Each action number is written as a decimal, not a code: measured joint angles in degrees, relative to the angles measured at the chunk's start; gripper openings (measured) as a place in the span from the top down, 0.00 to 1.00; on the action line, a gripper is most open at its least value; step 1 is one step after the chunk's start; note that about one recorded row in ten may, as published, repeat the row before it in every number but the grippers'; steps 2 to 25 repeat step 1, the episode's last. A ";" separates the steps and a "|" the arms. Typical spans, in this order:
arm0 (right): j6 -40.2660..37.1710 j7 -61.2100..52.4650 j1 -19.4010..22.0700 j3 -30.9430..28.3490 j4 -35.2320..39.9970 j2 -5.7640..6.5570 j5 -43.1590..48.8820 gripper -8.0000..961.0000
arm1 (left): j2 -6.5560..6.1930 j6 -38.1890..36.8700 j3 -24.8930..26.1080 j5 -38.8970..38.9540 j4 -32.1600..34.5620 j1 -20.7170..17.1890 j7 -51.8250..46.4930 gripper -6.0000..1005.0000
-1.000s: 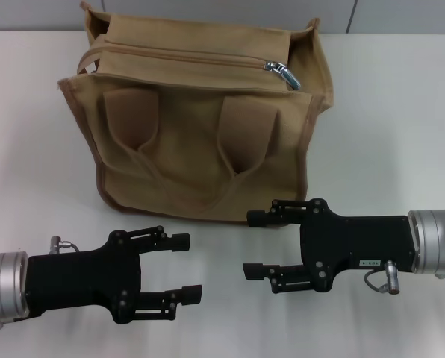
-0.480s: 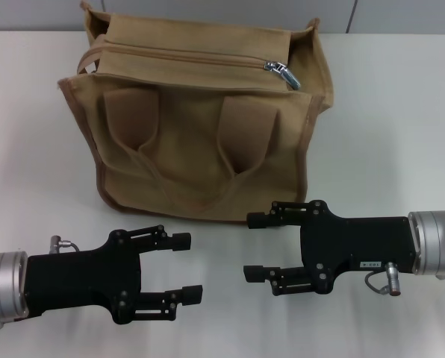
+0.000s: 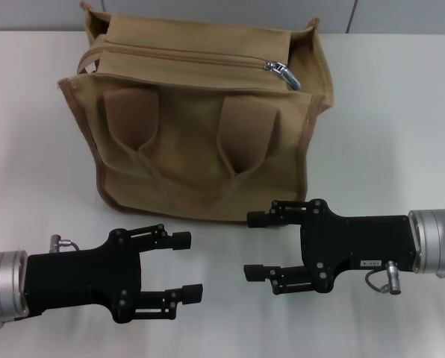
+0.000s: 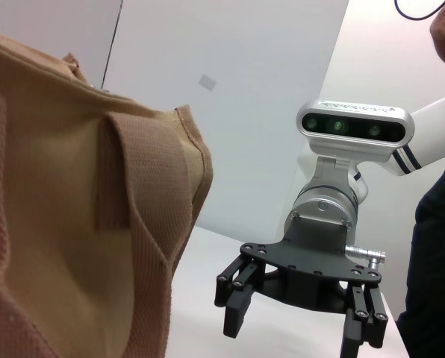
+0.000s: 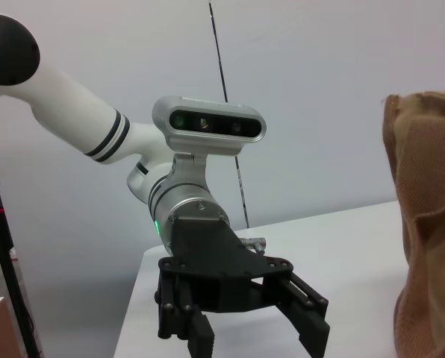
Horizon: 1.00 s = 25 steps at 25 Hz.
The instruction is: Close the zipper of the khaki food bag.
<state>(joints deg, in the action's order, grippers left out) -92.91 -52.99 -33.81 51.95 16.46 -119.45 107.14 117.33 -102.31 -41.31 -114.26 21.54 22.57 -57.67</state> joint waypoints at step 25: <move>0.00 0.00 0.00 0.00 0.02 0.01 0.00 0.22 | 0.00 0.00 0.00 0.00 0.00 0.01 0.03 0.20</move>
